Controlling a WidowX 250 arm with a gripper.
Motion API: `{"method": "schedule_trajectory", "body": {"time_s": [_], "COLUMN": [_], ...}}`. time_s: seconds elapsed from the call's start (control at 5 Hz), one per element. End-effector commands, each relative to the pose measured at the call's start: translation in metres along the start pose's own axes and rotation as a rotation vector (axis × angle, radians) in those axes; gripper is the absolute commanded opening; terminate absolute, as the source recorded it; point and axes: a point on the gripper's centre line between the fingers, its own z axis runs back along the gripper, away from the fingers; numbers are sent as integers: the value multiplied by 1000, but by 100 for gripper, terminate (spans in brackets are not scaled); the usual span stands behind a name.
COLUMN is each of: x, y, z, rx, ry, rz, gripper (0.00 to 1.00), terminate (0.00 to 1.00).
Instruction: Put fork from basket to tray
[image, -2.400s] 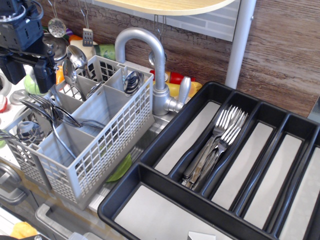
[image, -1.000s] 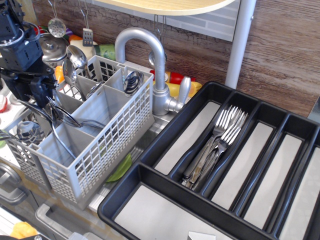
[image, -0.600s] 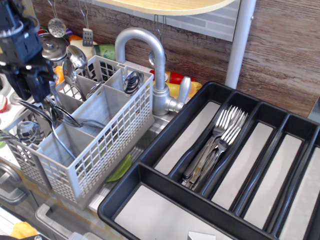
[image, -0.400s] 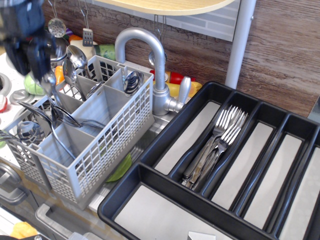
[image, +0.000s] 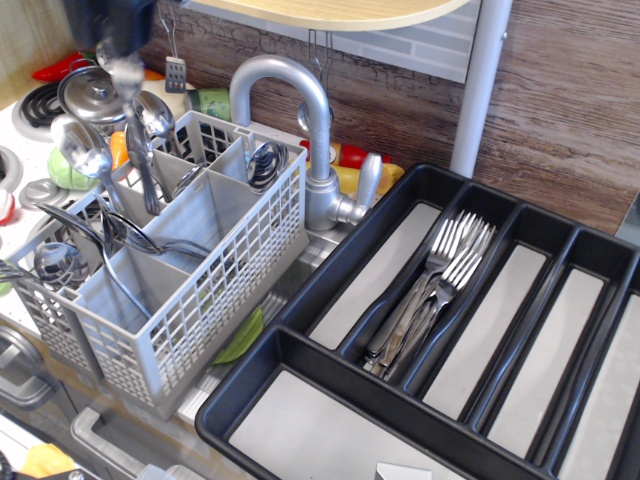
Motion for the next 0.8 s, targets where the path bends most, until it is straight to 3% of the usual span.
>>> {"method": "schedule_trajectory", "body": {"time_s": [0.0,0.4,0.6], "x": [4,19,17], "y": [-40,-108,-134], "z": [37,33,15], "rx": [44,-23,-124], "ry": [66,136,110], "rz": [-7,57,111], "gripper": [0,0,0], "terminate": [0,0,0]}}
